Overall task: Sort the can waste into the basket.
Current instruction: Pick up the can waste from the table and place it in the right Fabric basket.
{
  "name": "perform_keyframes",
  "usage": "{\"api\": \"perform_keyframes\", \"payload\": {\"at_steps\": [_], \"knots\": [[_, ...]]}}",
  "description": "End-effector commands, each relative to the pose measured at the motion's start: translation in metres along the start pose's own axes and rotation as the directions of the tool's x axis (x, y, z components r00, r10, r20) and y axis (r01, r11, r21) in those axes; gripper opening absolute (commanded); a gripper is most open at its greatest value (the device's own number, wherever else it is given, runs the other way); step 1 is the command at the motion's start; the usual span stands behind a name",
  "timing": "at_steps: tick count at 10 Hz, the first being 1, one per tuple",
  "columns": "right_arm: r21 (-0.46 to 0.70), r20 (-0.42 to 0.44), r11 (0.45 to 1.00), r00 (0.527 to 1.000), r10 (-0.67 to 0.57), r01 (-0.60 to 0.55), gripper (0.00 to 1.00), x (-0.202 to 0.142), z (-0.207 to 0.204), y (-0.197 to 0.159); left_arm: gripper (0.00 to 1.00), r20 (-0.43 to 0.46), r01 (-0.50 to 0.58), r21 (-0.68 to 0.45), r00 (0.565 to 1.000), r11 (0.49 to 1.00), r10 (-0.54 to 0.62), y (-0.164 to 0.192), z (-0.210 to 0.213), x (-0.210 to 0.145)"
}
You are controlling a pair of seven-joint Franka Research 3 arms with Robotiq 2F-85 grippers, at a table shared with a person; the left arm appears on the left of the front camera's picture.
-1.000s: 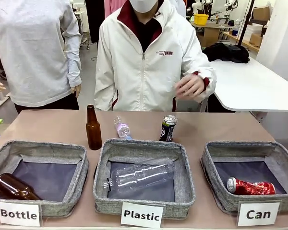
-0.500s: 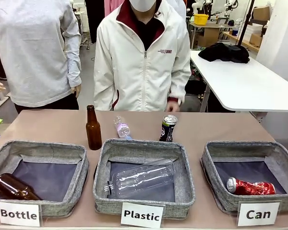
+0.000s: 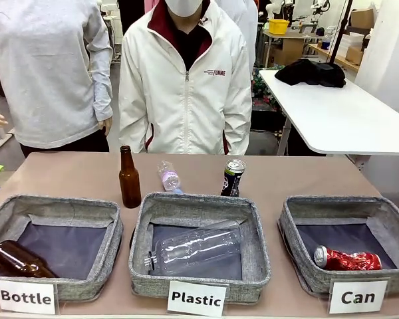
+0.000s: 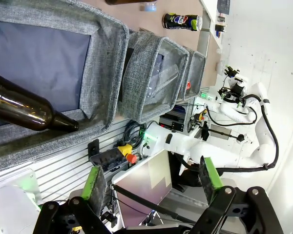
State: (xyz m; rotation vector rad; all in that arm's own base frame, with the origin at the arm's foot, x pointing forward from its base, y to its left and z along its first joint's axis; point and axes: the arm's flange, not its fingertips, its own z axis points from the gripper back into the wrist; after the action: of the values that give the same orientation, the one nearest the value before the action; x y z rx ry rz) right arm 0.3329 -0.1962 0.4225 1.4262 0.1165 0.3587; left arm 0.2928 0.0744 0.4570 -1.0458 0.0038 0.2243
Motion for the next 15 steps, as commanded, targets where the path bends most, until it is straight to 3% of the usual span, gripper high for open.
{"api": "perform_keyframes", "payload": {"at_steps": [1,8,9,11,12,13,15], "knots": [[-0.01,-0.009,1.0,1.0,0.017,-0.017,1.0,-0.002,0.004,0.0,1.0,-0.001,-0.002,0.003,1.0,1.0,0.002,0.001,0.001,-0.001],[0.0,-0.001,1.0,1.0,0.0,0.0,1.0,0.0,0.0,0.0,1.0,-0.001,-0.002,0.003,1.0,1.0,0.002,0.001,0.001,-0.001],[-0.003,0.109,1.0,0.994,-0.01,0.01,1.0,-0.018,-0.002,-0.006,1.0,-0.001,-0.002,0.003,1.0,1.0,0.002,0.001,0.001,-0.001],[-0.147,0.16,0.985,0.98,0.114,-0.09,1.0,0.027,-0.001,0.004,1.0,-0.001,-0.002,0.003,1.0,1.0,0.002,0.001,0.001,-0.001],[-0.242,0.142,0.961,0.975,0.173,-0.136,1.0,0.053,-0.007,0.013,1.0,-0.001,-0.002,0.003,1.0,1.0,0.002,0.001,0.001,-0.001],[-0.333,0.16,0.918,0.947,0.278,-0.213,1.0,0.081,-0.018,0.023,1.0,-0.001,-0.002,0.003,1.0,1.0,0.002,0.001,0.001,-0.001],[-0.44,0.078,0.828,0.904,0.421,-0.348,1.0,0.137,-0.051,0.031,1.0,-0.001,-0.002,0.003,1.0,1.0,0.002,0.001,0.001,-0.001]]}}
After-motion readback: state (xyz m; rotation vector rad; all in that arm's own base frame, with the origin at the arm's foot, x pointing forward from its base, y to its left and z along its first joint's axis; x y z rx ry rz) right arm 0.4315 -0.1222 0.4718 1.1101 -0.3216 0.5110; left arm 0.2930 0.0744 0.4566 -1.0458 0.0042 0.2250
